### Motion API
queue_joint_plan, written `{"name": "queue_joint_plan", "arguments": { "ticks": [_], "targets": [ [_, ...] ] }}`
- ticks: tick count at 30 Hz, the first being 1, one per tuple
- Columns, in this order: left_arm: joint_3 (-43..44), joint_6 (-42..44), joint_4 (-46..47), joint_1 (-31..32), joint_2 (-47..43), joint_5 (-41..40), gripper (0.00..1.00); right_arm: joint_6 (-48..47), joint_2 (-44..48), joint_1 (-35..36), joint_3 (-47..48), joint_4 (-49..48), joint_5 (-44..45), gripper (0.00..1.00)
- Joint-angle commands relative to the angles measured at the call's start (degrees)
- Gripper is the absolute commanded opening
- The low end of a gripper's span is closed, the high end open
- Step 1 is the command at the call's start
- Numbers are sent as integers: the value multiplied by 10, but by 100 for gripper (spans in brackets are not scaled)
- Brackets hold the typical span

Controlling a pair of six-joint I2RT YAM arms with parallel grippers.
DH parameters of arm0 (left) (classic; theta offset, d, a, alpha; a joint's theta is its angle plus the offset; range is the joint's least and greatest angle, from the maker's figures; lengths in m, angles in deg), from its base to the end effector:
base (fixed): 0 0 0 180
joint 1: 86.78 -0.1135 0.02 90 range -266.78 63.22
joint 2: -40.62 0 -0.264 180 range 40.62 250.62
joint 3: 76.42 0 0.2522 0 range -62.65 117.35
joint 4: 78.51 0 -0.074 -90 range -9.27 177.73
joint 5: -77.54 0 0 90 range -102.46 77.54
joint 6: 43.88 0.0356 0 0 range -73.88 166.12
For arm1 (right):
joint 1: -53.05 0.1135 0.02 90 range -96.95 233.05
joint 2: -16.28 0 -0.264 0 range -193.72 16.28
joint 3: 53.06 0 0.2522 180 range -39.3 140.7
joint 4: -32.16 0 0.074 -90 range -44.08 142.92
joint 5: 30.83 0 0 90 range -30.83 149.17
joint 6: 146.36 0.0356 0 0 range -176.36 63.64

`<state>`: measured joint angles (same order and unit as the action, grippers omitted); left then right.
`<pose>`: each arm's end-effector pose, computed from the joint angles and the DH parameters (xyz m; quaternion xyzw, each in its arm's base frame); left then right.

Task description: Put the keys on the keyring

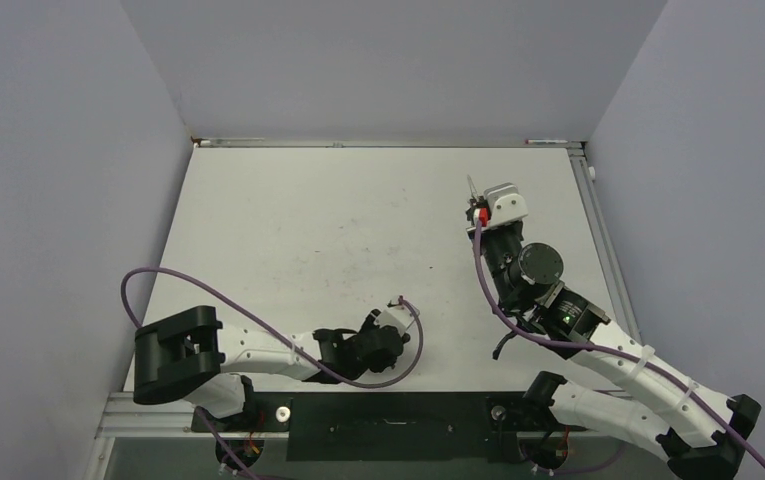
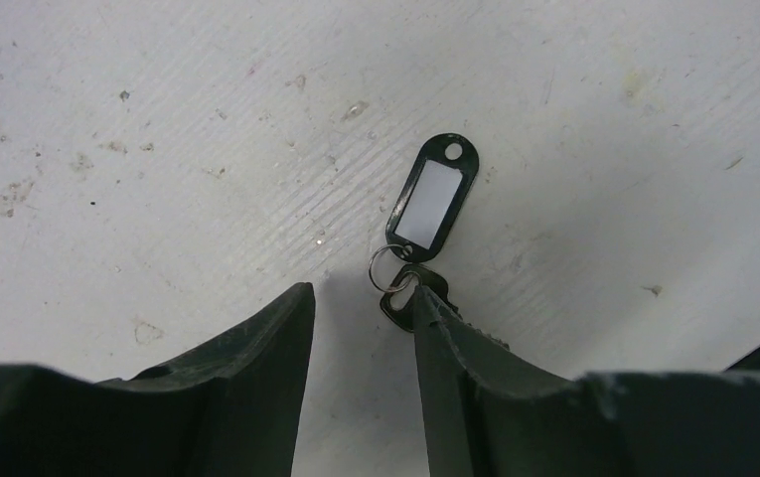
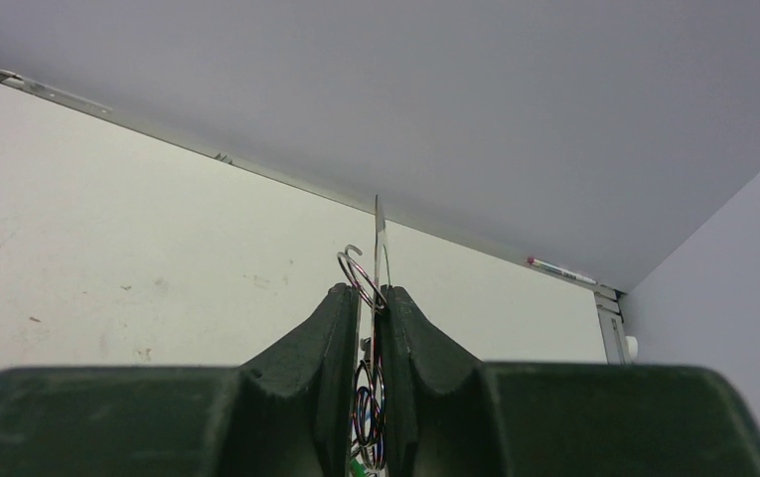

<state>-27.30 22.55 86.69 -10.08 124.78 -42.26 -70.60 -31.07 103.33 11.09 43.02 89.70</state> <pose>0.0787 -0.2560 0.1512 0.3269 0.8513 -0.0999 0.3980 0.1332 0.1320 0.3914 -0.1794 0.6506 0.0540 0.7360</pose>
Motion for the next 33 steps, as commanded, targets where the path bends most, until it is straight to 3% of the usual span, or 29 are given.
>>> {"name": "queue_joint_plan", "arguments": {
  "ticks": [1,9,14,24,33],
  "targets": [
    [39,-16,-59,0,-37,21,38,4,1,2,11,-31,-5,5],
    [45,-69,-57,-3,-48,61,36,4,-1,1,11,-30,-7,5],
    [46,-93,-39,-40,-26,85,33,7,-2,1,11,-29,-10,5],
    [36,-71,27,-72,-1,149,28,5,4,2,10,-25,-11,5],
    [36,-76,16,-73,12,136,26,4,7,1,10,-21,-10,5]
  ]
}}
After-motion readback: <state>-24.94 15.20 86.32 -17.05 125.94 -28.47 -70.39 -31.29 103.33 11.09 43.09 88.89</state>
